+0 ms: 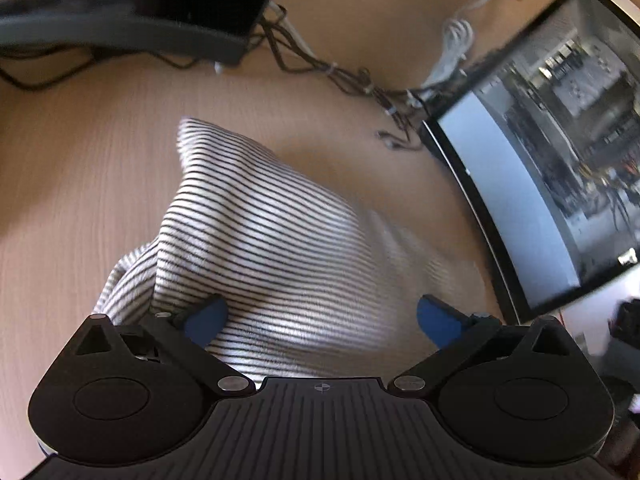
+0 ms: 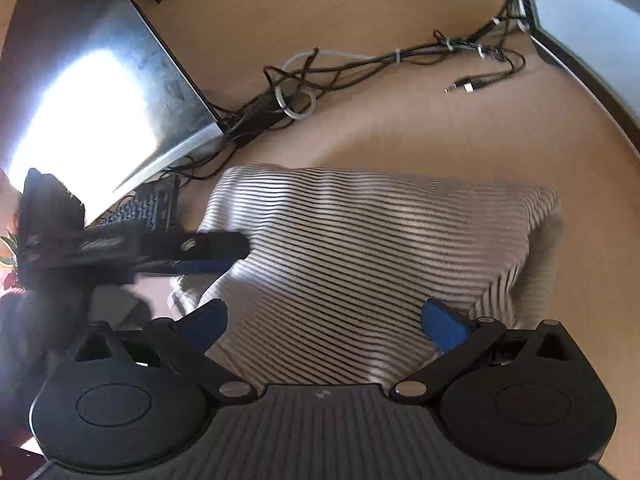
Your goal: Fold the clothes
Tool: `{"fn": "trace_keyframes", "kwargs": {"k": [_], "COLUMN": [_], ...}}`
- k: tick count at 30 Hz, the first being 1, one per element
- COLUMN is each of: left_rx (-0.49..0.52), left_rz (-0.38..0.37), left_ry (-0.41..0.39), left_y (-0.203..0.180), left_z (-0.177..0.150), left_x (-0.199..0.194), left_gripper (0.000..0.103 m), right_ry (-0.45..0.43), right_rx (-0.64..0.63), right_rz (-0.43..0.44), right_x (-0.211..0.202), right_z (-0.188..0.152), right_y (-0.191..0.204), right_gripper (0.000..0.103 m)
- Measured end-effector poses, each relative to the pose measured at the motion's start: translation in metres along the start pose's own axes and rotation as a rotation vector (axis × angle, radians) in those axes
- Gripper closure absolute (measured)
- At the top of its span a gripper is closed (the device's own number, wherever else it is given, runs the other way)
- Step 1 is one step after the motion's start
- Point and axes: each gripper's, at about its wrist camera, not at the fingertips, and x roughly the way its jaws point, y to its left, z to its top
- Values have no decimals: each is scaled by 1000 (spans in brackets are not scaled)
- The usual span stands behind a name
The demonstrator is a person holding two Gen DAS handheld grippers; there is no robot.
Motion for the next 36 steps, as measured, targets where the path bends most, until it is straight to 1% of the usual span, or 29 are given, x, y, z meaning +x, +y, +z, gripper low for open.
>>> {"fn": "trace_keyframes", "kwargs": {"k": [2,3,5,8,9,11,12,15,18,20,23,27,31,34,36], "left_rx": [-10,-8,-2,20,27,42,52,39,27,35,78,124,143,157,165], "left_rz": [14,8,-12,-72,-92,-117,-106,-73,-83,-75,-52,-36,-40,-39,-36], "left_ry": [-7,-13,-20,-8,2,25,42,79,84,83,63,54,56,51,46], "left_y": [-5,-11,-22,-40,-44,-52,-54,-45,-41,-41,-42,-41,-39,-39,-39], "left_z": [4,3,-1,-12,-15,-23,-26,-32,-29,-25,-21,-16,-11,-7,-4], "left_x": [-3,-7,-14,-22,-22,-17,-12,4,9,11,14,18,22,25,27], "left_gripper": [0,0,0,0,0,0,0,0,0,0,0,0,0,0,0], "right_ry": [-75,-108,-134,-106,-77,-14,17,-13,-33,-37,-22,12,19,41,58], "right_rx": [-59,-106,-195,-271,-284,-284,-283,-273,-298,-283,-213,-134,-140,-146,-179], "right_rz": [-68,-125,-256,-420,-461,-499,-515,-549,-581,-589,-560,-470,-454,-441,-424], "right_x": [-14,-19,-20,-2,8,25,33,33,31,28,21,9,8,9,9], "right_z": [8,12,17,19,17,11,8,-1,-11,-16,-23,-37,-44,-42,-38], "right_y": [5,8,8,-4,-8,-16,-20,-14,-9,-9,-10,-12,-5,0,5], "right_gripper": [0,0,0,0,0,0,0,0,0,0,0,0,0,0,0]}}
